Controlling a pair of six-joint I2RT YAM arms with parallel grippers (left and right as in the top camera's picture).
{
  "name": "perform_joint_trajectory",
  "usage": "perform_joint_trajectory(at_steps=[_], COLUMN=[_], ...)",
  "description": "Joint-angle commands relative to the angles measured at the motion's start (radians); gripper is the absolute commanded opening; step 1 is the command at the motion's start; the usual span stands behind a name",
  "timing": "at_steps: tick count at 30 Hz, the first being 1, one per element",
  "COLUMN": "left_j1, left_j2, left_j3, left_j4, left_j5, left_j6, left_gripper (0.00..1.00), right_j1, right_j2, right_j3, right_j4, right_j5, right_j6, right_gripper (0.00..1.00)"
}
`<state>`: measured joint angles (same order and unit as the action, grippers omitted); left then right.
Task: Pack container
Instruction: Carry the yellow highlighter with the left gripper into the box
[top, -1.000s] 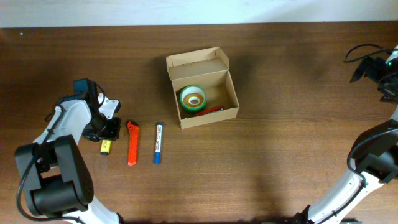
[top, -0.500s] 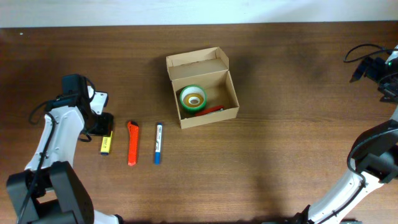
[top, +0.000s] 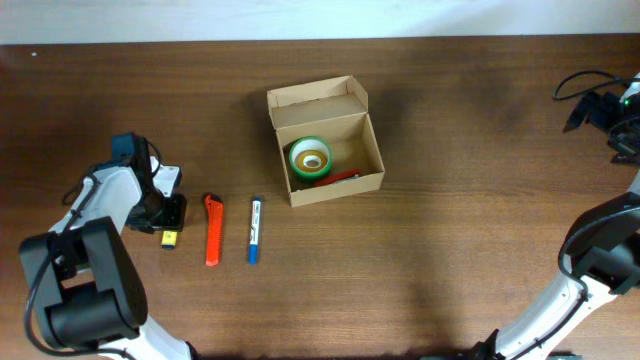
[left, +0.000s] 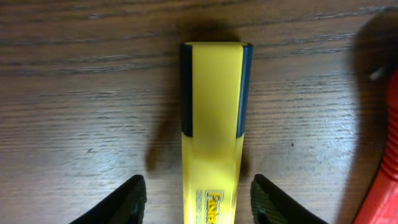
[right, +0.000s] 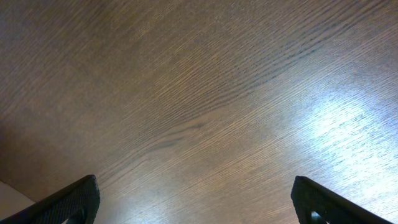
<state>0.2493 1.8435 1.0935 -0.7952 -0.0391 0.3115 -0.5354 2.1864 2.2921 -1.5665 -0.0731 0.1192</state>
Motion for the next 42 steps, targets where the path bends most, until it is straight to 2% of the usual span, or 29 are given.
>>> perform_joint_trajectory(at_steps=[1,2,5,7,10,15,17,18,20,25,28,32,36,40,42], left_j1=[0.004,0.004,0.004,0.002,-0.011,-0.061,-0.109,-0.143,-0.216,-0.437,-0.577,-0.725,-0.760,-0.760,-0.755], left_j2=[0.038,0.051,0.068,0.068,0.065,0.064,0.064,0.064,0.064,0.070,0.074,0.114,0.229,0.335,0.367], left_j3=[-0.011,-0.011,-0.011,-0.010,0.077,0.574,0.791,0.883,0.978,1.025,1.025,1.024,1.024,1.024,1.024], left_j4=[0.003,0.003,0.005,0.010,-0.054,-0.375,-0.501,-0.570,-0.628,-0.634,-0.584,-0.475,-0.477,-0.480,-0.476], left_j5=[0.025,0.025,0.041,0.040,0.047,0.057,0.105,0.150,0.149,0.148,0.147,0.137,0.136,0.072,0.027], left_j6=[-0.004,-0.004,-0.004,-0.004,-0.003,0.011,0.072,0.160,0.231,0.389,0.471,0.492,0.508,0.528,0.483], left_gripper=[0.40,0.33,0.22,0.02,0.02,0.02,0.02,0.02,0.02,0.02,0.02,0.02,0.02,0.01,0.02], right_j1=[-0.003,-0.003,-0.003,-0.003,-0.003,-0.003,-0.003,-0.003,-0.003,-0.003,-0.003,-0.003,-0.003,-0.003,-0.003], right_j2=[-0.037,-0.037,-0.037,-0.037,-0.037,-0.037,-0.037,-0.037,-0.037,-0.037,-0.037,-0.037,-0.037,-0.037,-0.037], right_j3=[0.000,0.000,0.000,0.000,0.000,0.000,0.000,0.000,0.000,0.000,0.000,-0.001,0.000,0.000,-0.001], right_j4=[0.000,0.000,0.000,0.000,0.000,0.000,0.000,0.000,0.000,0.000,0.000,0.000,0.000,0.000,0.000], right_j5=[-0.002,-0.002,-0.002,-0.002,-0.002,-0.002,-0.002,-0.002,-0.002,-0.002,-0.002,-0.002,-0.002,-0.002,-0.002], right_j6=[-0.007,-0.008,-0.007,-0.008,-0.007,-0.008,-0.007,-0.007,-0.007,-0.007,-0.008,-0.007,-0.007,-0.007,-0.007], right_gripper=[0.99,0.99,0.99,0.99,0.99,0.99,0.99,0.99,0.99,0.99,0.99,0.99,0.99,0.99,0.99])
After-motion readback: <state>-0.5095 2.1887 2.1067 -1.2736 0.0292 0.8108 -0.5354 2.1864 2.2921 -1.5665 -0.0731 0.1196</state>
